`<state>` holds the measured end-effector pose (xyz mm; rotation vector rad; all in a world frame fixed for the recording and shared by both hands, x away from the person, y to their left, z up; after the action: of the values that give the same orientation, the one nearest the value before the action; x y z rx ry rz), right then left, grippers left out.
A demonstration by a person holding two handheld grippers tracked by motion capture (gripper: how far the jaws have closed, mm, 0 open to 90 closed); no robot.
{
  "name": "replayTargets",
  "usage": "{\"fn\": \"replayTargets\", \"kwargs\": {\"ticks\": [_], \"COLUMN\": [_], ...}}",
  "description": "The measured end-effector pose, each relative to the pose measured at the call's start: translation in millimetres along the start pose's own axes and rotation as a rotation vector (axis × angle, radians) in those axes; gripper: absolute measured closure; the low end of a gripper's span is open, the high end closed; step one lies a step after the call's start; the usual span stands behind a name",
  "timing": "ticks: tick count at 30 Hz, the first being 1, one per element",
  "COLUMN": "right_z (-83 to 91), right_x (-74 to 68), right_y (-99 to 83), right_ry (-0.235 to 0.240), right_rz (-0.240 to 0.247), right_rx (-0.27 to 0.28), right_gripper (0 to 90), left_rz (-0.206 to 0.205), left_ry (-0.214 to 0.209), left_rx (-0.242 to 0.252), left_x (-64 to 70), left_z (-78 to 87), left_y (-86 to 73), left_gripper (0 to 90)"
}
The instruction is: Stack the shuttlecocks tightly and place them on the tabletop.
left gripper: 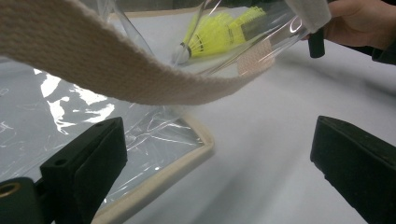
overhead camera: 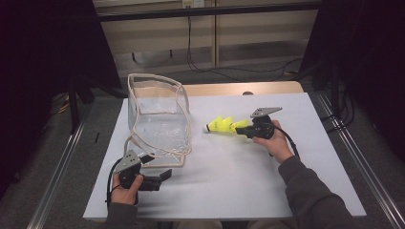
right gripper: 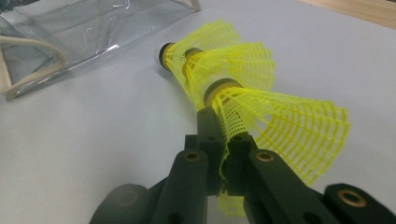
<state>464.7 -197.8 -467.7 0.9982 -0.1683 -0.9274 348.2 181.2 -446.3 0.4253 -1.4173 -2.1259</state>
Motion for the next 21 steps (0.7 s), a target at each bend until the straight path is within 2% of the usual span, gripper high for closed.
{"fn": "replayTargets", "kwargs": {"ticks": [21], "right_z": [-7.7], "right_x": [-8.2], "right_y": [-3.4], "right_ry": [0.031], "right_rz": [0.017], "right_rx": [-0.013], "right_gripper": [88.6], "left_rz": [0.001], "left_ry": [-0.001], "left_rx": [-0.004], "left_x": [-0.4], "left_z": [0.0], "left_y": [-0.7], "left_gripper": [3.8]}}
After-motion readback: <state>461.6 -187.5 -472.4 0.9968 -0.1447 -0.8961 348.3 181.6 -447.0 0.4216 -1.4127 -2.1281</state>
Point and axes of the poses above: each handheld gripper's, and its own axes: z roughly backward along the jaws, y roughly out of its top, x roughly to its right, the point moved 4 cm from there along -z, roughly forward along the jaws, and after that the axes turned 9 degrees about -z, right-handed, at the moved point
